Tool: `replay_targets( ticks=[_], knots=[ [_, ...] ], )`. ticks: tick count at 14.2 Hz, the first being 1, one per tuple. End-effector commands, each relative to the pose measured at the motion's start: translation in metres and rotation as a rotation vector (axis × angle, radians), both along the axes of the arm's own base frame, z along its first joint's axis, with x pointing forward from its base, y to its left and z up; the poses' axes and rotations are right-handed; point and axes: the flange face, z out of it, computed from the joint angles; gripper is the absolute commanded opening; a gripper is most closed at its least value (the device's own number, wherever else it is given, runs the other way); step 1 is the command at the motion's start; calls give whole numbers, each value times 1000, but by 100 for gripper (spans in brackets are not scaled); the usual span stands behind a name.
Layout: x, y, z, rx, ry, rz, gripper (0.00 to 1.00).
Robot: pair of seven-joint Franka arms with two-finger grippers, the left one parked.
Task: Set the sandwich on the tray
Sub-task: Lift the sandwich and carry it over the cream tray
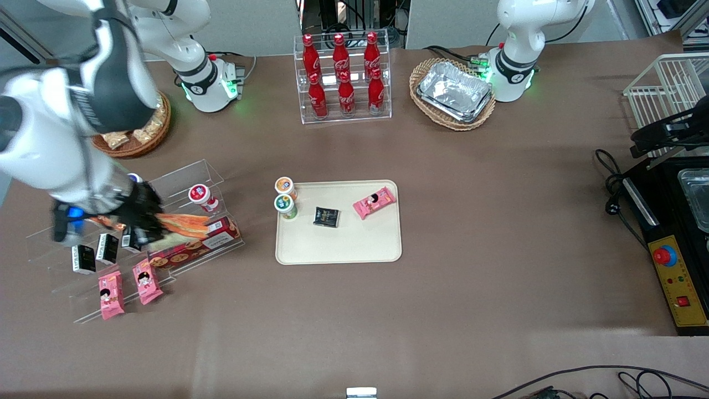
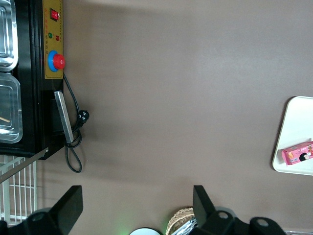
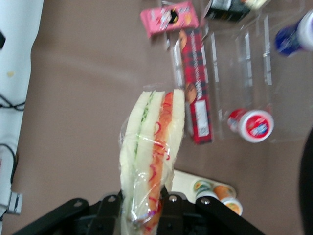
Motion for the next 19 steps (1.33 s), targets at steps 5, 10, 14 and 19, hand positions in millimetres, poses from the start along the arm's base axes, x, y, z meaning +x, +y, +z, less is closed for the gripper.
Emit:
replay_targets(
  ticks=[5, 10, 14, 19],
  knots=[
    [9, 140, -75, 14, -65, -96, 0],
    [-3, 222, -152, -16, -90, -117, 0],
    [-8, 252, -213, -48, -107, -121, 0],
    [-13, 275, -260, -47, -123, -126, 0]
  ],
)
